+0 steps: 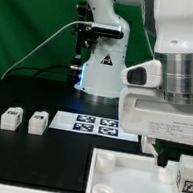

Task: Assemble one leg

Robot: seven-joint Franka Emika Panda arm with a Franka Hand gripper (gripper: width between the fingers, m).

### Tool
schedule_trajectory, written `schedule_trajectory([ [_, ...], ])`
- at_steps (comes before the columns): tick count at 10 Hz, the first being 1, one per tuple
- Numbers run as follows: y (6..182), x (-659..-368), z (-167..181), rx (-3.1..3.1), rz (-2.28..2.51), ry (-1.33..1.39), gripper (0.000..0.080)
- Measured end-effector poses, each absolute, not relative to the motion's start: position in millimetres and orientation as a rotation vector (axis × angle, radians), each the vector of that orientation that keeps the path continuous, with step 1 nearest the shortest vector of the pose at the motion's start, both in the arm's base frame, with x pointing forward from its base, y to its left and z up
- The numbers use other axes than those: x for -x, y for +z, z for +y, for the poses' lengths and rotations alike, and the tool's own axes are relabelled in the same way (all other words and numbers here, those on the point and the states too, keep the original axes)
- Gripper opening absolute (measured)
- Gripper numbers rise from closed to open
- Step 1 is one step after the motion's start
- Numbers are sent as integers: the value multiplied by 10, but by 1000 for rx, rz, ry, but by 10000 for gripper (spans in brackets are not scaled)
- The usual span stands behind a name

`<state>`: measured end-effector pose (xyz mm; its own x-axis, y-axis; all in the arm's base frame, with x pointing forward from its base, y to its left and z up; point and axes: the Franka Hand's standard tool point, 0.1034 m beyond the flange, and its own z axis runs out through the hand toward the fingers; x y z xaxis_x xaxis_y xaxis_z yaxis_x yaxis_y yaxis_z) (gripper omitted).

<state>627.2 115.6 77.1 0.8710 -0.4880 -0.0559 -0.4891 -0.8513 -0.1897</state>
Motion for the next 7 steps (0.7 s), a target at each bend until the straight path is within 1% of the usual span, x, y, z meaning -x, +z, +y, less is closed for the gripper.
schedule_trajectory([
  [1,793,-6292,1166,2965,420,4,649],
  [2,809,-6348,1204,2973,371,-13,649],
  [3,798,-6338,1200,2967,406,-8,522],
  [4,797,-6338,1200,2963,432,-6,522],
  [5,794,-6332,1209,2936,565,8,338],
  [6,783,-6310,1178,2905,727,33,304],
  [7,782,-6308,1183,2871,857,44,304],
])
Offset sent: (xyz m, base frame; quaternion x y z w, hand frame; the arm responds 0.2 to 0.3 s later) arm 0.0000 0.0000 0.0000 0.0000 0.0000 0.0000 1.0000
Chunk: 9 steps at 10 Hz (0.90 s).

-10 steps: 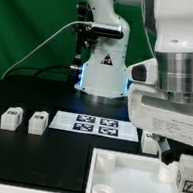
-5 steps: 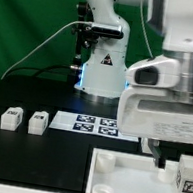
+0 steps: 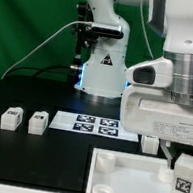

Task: Assemble one leg

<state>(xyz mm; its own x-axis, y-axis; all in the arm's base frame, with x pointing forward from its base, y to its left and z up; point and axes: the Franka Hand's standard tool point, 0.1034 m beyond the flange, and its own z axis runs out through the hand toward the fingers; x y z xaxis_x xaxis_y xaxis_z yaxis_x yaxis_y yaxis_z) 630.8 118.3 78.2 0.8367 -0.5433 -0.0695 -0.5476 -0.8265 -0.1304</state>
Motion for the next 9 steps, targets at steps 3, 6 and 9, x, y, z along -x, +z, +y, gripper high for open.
schedule_trajectory([
  [3,806,-6279,1248,2571,1546,88,303],
  [6,746,-6261,1377,2234,1957,106,295],
  [9,741,-6253,1381,2300,1878,101,371],
])
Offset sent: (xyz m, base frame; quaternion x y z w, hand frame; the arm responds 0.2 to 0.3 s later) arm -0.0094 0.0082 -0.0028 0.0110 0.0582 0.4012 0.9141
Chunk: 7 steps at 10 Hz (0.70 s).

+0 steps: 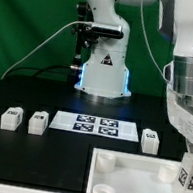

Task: Assemble one leg

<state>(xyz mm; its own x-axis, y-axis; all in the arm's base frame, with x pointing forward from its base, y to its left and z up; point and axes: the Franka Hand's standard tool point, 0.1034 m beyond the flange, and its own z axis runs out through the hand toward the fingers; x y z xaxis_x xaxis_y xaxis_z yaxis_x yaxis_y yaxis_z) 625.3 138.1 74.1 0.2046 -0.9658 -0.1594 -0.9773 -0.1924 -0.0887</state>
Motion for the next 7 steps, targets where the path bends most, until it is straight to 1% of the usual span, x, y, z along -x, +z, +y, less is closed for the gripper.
schedule_trajectory([
  [1,739,-6252,1362,2365,1797,95,371],
  [2,750,-6246,1294,2570,1507,96,509],
  [3,787,-6252,1251,2732,1224,103,604],
  [4,793,-6277,1232,2788,1072,68,604],
  [5,784,-6272,1232,2838,936,59,640],
  [7,778,-6271,1207,2945,587,34,647],
])
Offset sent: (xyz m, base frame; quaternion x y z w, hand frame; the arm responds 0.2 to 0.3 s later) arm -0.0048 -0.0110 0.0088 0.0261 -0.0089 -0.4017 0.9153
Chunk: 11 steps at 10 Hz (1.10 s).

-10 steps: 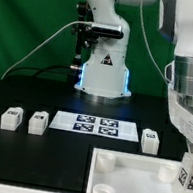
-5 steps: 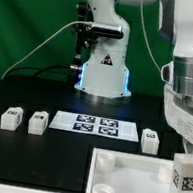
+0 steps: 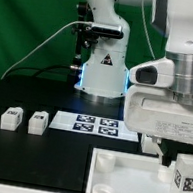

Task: Assemble one leg

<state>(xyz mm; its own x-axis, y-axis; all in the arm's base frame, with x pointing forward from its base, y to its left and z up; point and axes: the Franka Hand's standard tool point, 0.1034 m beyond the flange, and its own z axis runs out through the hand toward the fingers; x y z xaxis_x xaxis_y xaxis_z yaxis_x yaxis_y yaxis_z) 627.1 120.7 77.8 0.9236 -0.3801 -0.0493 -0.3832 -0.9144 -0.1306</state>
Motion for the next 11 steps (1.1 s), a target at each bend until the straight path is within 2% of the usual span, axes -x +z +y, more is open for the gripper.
schedule_trajectory([
  [1,771,-6306,1171,3057,131,-5,649],
  [2,780,-6324,1194,3078,-56,-32,649],
  [3,776,-6318,1212,3066,61,-26,649],
  [4,775,-6318,1203,3068,50,-26,529],
  [5,775,-6317,1209,3065,114,-23,529],
  [6,774,-6315,1218,3052,260,-17,340],
  [7,775,-6319,1200,3028,447,-9,295],
  [11,746,-6307,1184,2521,1631,70,295],
])
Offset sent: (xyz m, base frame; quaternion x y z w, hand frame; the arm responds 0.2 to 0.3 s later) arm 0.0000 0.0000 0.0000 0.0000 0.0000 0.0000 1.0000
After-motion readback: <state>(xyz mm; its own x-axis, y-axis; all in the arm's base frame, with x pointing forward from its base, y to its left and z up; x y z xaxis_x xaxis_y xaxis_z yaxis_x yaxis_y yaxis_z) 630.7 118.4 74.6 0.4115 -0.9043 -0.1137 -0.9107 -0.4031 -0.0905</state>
